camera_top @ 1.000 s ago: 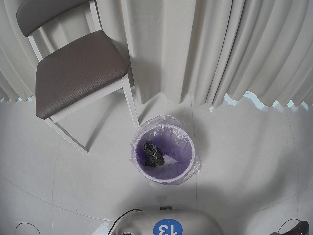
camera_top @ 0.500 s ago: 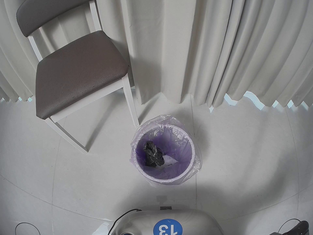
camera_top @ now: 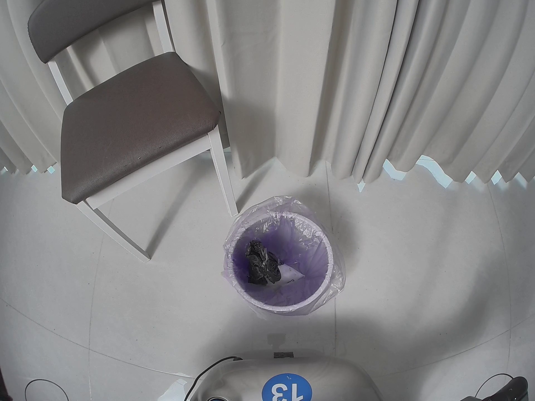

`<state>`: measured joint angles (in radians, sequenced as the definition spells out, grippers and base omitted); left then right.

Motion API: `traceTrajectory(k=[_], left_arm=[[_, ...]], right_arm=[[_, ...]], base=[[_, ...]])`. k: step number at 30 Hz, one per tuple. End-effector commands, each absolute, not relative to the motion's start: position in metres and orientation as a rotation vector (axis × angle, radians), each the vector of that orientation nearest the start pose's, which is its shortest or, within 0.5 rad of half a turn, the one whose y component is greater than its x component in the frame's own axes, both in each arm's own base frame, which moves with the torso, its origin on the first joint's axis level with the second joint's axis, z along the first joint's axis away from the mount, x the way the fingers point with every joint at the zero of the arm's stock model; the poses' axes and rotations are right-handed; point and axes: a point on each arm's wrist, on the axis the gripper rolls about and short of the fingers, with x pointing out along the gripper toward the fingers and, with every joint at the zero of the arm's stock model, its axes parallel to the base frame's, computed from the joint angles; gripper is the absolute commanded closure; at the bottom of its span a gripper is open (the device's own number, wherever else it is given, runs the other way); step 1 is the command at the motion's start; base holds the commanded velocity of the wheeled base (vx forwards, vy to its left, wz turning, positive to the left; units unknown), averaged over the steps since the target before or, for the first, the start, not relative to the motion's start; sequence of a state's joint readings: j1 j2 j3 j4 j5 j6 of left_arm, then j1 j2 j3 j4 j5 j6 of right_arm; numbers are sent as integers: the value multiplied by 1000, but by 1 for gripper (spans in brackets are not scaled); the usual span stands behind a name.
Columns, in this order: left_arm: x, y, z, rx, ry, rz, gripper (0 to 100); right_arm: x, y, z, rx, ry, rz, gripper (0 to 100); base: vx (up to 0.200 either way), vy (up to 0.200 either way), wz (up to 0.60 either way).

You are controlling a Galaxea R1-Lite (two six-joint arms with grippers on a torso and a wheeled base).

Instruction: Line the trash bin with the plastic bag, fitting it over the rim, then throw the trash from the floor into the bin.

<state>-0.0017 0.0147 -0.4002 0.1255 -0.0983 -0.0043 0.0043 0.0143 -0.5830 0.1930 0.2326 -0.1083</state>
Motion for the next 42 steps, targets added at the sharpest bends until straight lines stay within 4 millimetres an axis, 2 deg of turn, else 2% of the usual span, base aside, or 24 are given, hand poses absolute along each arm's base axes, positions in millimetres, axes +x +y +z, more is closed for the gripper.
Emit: traceTrajectory(k=[1,8,14,23,42], left_arm=[[-56,-2,147,9,-222,-112,0],[-38,-3,121,29,-209,-121,0],[-32,-3,107,27,-162,-115,0],[-23,-2,83,22,-72,-111,0],[-23,-3,80,36,-45,-123,0]], right_arm=[[-82,5,179,-151,-321,221,0],[-53,5,147,-149,-304,224,0],[-40,5,128,-149,-284,228,0],[-36,5,120,-144,-254,229,0],[-34,5,116,-157,-240,229,0]], base=[[0,0,0],[0,0,0],[0,0,0],[0,0,0],[0,0,0]])
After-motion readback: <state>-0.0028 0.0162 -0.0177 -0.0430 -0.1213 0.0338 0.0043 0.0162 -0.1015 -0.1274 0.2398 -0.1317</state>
